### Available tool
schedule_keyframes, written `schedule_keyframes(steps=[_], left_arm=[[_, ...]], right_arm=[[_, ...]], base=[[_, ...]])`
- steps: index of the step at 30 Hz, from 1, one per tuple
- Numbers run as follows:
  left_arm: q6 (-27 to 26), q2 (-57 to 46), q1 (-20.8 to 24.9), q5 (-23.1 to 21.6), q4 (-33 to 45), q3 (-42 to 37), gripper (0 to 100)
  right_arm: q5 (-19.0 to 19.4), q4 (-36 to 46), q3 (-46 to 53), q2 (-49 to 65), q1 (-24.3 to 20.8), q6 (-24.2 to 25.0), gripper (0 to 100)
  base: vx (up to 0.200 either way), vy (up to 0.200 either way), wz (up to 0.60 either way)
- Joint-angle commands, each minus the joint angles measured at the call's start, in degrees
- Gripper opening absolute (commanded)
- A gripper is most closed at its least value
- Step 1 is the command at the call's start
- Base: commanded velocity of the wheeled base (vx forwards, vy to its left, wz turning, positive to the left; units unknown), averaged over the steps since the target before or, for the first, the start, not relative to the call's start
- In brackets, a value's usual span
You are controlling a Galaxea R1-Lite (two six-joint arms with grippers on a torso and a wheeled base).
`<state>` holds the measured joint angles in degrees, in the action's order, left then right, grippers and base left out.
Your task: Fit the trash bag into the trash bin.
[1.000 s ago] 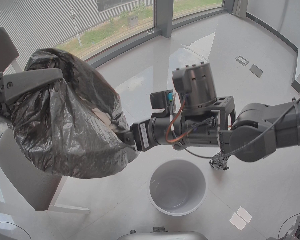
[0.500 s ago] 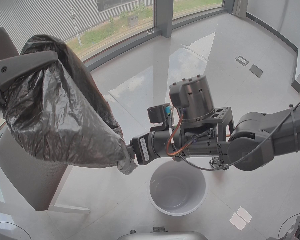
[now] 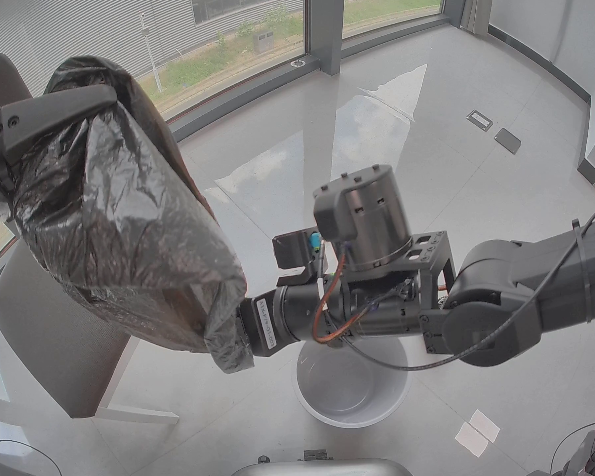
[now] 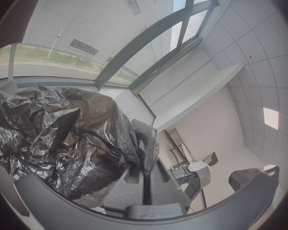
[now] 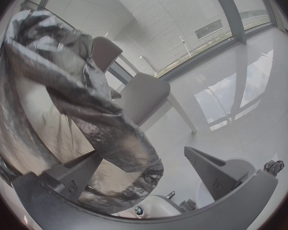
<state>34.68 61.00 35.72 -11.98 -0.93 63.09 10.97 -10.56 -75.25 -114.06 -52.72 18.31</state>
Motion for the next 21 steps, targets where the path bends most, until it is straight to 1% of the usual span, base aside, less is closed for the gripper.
schedule_keyframes(steps=[1,11,12,17,21], left_arm=[[0.21,0.08,-1.27,-0.15,-0.74,-0.24,0],[0.30,0.08,-1.62,-0.23,-1.10,-0.16,0],[0.30,0.08,-1.62,-0.15,-1.18,-0.16,0],[0.30,0.26,-1.70,-0.15,-1.18,-0.16,0],[0.30,0.79,-2.67,-0.15,-1.18,-0.07,0]], right_arm=[[0.01,0.01,0.02,-1.87,-0.45,-0.12,100],[0.01,0.10,0.28,-3.02,-0.45,-0.56,100],[0.01,0.10,0.46,-3.02,-0.36,-0.56,0],[0.01,0.27,0.46,-2.75,0.08,-0.64,0],[0.01,1.06,1.34,-2.66,0.25,-0.64,0]], base=[[0.000,0.000,0.00],[0.000,0.000,0.00],[0.000,0.000,0.00],[0.000,0.000,0.00],[0.000,0.000,0.00]])
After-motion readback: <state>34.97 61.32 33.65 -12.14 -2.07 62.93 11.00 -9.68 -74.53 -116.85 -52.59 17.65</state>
